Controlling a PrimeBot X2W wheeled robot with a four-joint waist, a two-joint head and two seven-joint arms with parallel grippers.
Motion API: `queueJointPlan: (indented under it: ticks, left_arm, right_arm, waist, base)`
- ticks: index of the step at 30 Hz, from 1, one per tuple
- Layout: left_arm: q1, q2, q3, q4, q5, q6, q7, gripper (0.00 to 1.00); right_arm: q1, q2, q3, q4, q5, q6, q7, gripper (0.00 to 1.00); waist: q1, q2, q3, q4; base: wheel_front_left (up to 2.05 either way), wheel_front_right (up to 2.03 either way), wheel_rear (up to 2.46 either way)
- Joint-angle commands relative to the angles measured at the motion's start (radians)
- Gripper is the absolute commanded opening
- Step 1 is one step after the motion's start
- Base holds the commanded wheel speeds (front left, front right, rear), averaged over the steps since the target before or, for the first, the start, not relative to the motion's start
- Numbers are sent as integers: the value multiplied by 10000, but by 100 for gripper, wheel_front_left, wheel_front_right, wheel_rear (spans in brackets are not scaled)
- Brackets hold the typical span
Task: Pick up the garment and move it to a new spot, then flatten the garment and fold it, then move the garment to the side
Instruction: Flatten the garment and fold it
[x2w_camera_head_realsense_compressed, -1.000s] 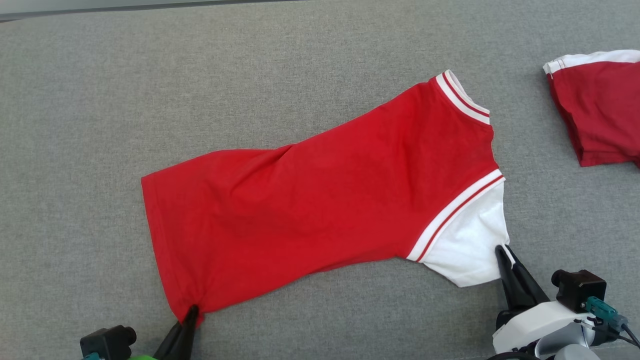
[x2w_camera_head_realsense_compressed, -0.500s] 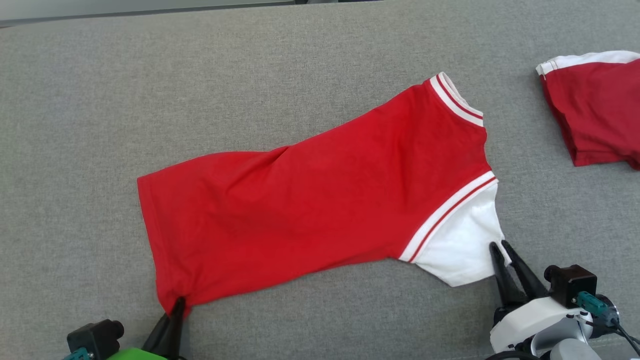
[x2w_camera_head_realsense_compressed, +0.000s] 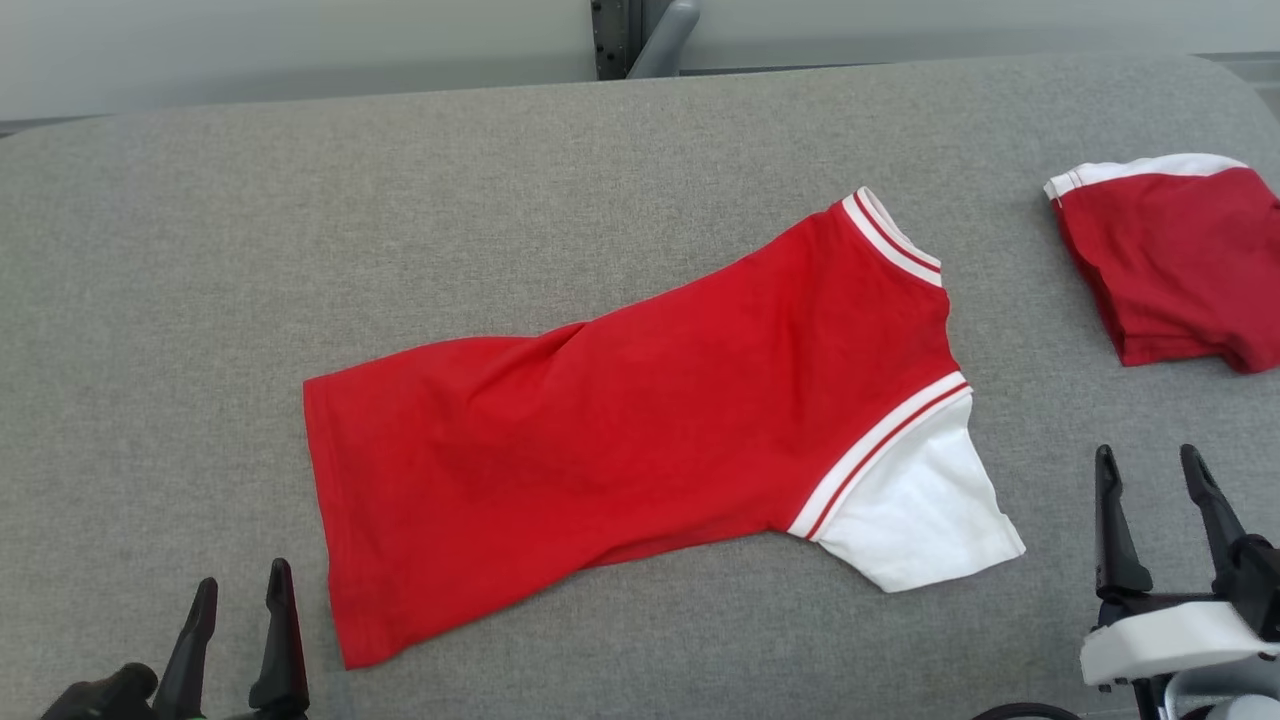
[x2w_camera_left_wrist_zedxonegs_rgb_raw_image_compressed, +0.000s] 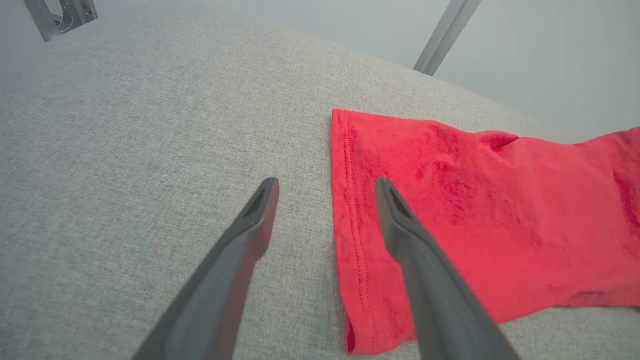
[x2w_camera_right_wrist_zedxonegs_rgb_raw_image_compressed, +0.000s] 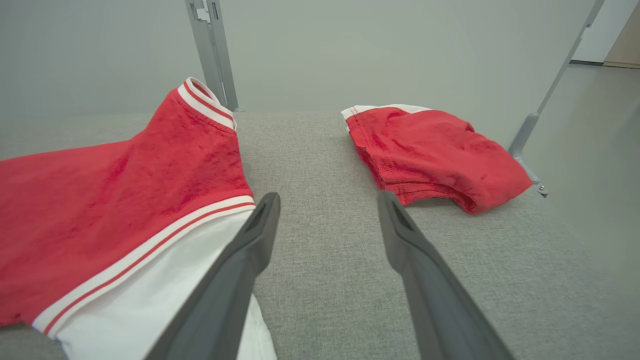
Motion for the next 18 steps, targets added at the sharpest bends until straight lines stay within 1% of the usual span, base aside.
queueJointPlan:
  ticks: [1,3,6,7,8,10,11,13,16,18]
  left_arm:
    - [228,36,-32,-6,317,-10,-232,100]
    - [337,129,-151,-6,867,4,-580,100]
    - [479,35,-342,-49,1706,-149,-821,100]
    - [537,-85,-296,-102,1890,-193,-862,100]
    - [653,-394,-53,-379,2361,-333,-859,100]
    - [891,-746,162,-482,2754,-597,-854,100]
    - [891,-746,162,-482,2754,-597,-854,100]
    - [1009,-984,362,-546,3079,-794,-856,100]
    - [1090,-1309,627,-457,3392,-996,-859,100]
    - [1061,-1409,708,-316,3515,-1098,-859,100]
  right_arm:
    - [291,104,-223,-275,-258,-8,-21,100]
    - [488,229,-618,-749,-505,-8,-21,100]
    - [849,349,-1025,-1267,-866,-8,-21,100]
    - [968,370,-1130,-1396,-932,-8,-21,100]
    - [1190,396,-1275,-1539,-982,-8,-20,100]
    - [1499,412,-1278,-1472,-814,-8,-21,100]
    - [1499,412,-1278,-1472,-814,-8,-21,100]
    - [1699,410,-1233,-1272,-740,-8,-21,100]
    - [1885,409,-968,-944,-635,-8,-21,100]
    - [1974,407,-683,-795,-549,-8,-21,100]
  waist:
    - [0,0,-317,117]
    - [0,0,-467,151]
    - [0,0,-732,235]
    - [0,0,-820,251]
    - [0,0,-1043,294]
    - [0,0,-1300,353]
    - [0,0,-1300,353]
    - [0,0,-1449,384]
    - [0,0,-1644,451]
    - [0,0,-1744,510]
  base:
    - [0,0,0]
    - [0,0,0]
    - [0,0,0]
    - [0,0,0]
    - [0,0,0]
    - [0,0,0]
    - [0,0,0]
    - [0,0,0]
    - [0,0,0]
    - [0,0,0]
